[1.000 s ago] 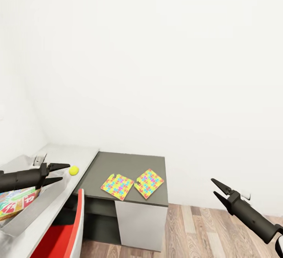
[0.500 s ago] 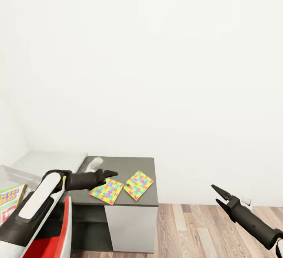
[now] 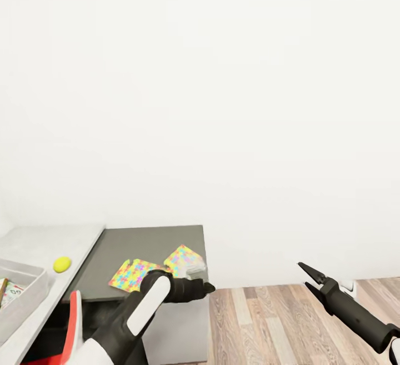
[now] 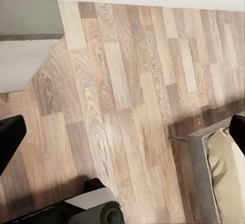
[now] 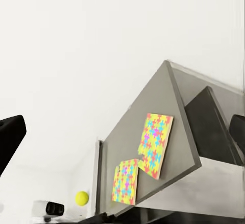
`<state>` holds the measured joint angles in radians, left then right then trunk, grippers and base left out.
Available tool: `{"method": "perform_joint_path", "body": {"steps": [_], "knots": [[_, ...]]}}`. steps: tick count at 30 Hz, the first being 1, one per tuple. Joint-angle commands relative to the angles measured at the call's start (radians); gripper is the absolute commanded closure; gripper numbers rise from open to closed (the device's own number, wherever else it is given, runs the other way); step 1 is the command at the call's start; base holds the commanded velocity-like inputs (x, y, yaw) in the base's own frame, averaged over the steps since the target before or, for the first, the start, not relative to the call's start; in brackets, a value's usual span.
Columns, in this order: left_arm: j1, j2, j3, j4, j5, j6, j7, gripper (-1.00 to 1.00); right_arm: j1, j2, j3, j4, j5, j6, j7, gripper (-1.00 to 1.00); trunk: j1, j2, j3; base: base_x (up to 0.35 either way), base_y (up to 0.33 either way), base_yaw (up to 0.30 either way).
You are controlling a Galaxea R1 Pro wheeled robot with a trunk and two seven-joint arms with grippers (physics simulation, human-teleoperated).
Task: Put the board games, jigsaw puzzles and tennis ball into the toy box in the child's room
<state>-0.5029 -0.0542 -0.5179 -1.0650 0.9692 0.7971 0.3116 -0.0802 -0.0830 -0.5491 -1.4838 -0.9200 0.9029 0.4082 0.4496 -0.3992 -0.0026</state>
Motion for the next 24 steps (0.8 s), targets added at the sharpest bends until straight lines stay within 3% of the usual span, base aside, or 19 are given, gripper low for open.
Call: {"method": "perform_joint_path", "body": {"steps": [1,5,11,19,21,23,24], "knots": [[0.0,-0.002,-0.01,0.014,0.008,-0.01,0.01,-1.0,-0.001,0.0,-0.002,0.0,0.005,0.005,0.006,-1.0,0.0,-0.001,0.001,0.0,0.0,-0.21],[-0.001,-0.01,-0.055,0.067,-0.003,-0.047,0.015,-1.0,-0.001,0.0,-0.001,0.0,0.005,0.001,0.005,-1.0,0.0,-0.001,0.006,0.0,0.0,-0.205],[0.0,-0.012,-0.084,0.09,-0.006,-0.113,0.016,-1.0,-0.001,0.002,0.002,0.0,0.006,-0.023,0.006,-1.0,0.0,-0.001,0.013,0.0,0.0,-0.191],[0.0,-0.013,-0.227,0.099,-0.003,-0.264,0.025,-1.0,-0.001,0.002,0.007,0.0,0.007,-0.048,0.005,-1.0,0.0,-0.001,0.019,0.0,-0.008,-0.112],[0.0,-0.013,-0.266,0.1,-0.001,-0.286,0.044,-1.0,-0.001,0.003,0.007,0.0,0.007,-0.049,0.005,-1.0,0.0,-0.001,0.019,0.0,-0.129,-0.021],[0.0,-0.014,-0.28,0.1,0.0,-0.299,0.068,-1.0,-0.001,0.003,0.008,0.0,0.007,-0.049,0.004,-1.0,0.0,-0.001,0.019,0.0,-0.21,-0.011],[0.0,-0.027,-0.292,0.124,0.0,-0.333,0.135,-1.0,-0.001,0.003,0.009,0.0,0.007,-0.05,0.004,-1.0,0.0,-0.001,0.019,0.0,-0.285,-0.002]]}}
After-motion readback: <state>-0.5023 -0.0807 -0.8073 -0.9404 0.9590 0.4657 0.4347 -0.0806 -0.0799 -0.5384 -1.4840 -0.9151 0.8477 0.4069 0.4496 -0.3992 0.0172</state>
